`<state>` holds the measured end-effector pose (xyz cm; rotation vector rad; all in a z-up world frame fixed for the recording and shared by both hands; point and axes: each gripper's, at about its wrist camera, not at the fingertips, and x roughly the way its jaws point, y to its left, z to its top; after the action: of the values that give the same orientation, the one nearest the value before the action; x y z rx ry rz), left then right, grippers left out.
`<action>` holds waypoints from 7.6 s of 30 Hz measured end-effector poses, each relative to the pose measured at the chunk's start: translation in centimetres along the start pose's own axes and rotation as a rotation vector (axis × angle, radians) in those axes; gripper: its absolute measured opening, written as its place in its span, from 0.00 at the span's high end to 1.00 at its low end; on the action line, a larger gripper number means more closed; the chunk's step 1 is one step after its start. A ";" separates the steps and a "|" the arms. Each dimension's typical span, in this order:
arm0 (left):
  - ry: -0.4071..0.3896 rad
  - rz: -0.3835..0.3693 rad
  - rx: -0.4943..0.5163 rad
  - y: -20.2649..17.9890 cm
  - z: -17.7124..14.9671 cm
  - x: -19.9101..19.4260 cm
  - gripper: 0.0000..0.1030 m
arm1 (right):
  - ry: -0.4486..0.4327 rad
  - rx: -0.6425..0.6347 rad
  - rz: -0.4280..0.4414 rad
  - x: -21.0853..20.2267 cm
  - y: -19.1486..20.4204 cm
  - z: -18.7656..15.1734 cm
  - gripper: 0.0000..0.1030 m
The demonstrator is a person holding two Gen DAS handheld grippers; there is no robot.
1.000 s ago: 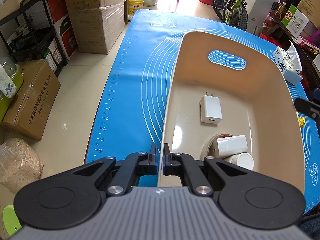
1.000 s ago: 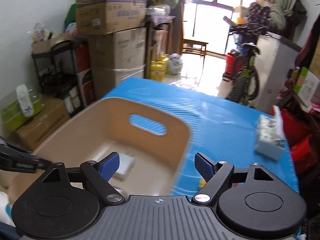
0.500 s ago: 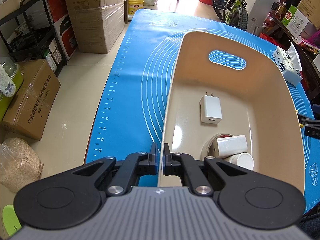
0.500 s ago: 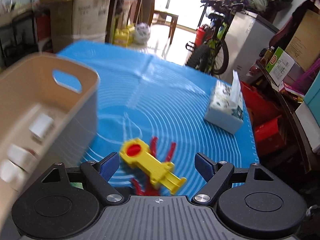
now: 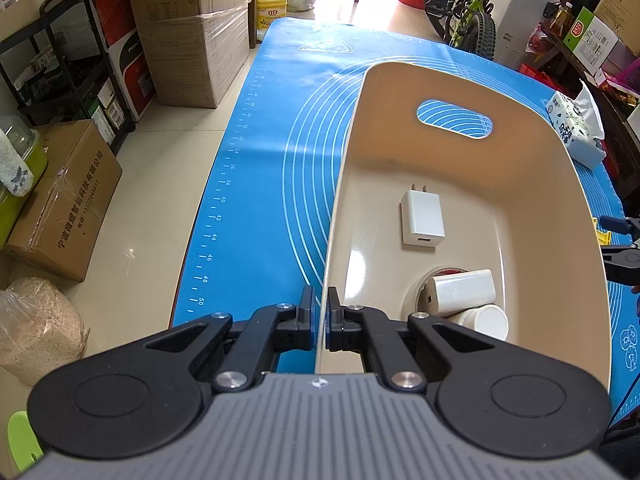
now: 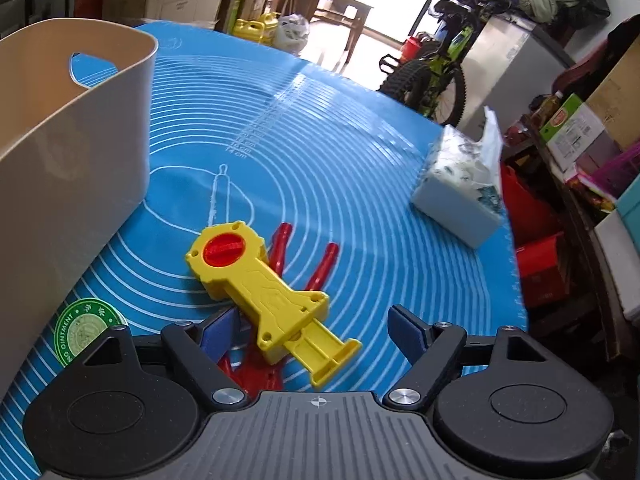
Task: Organize rigid objects
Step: 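Move the right gripper to the yellow toy and grasp its handle, then carry the yellow toy into the basket and release it, then move the right gripper to the red figurine and grasp its legs, then carry the red figurine into the basket and open the right gripper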
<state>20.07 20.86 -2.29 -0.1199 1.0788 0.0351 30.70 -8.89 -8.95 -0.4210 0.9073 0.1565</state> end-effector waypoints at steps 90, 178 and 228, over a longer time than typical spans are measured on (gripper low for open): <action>0.000 -0.001 0.000 -0.2 -0.1 0.1 0.93 | -0.177 -0.097 0.342 -12.1 15.7 3.7 0.21; 0.001 0.003 0.002 0.0 0.0 -0.1 0.92 | -0.231 0.435 0.111 -4.1 -1.6 -4.7 0.54; 0.001 0.005 0.004 -0.1 0.0 0.0 0.92 | -0.100 0.078 0.420 -10.0 15.5 3.1 0.53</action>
<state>20.08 20.73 -2.32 -0.1133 1.0801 0.0377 22.08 6.94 -3.83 -0.1443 0.8913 0.5200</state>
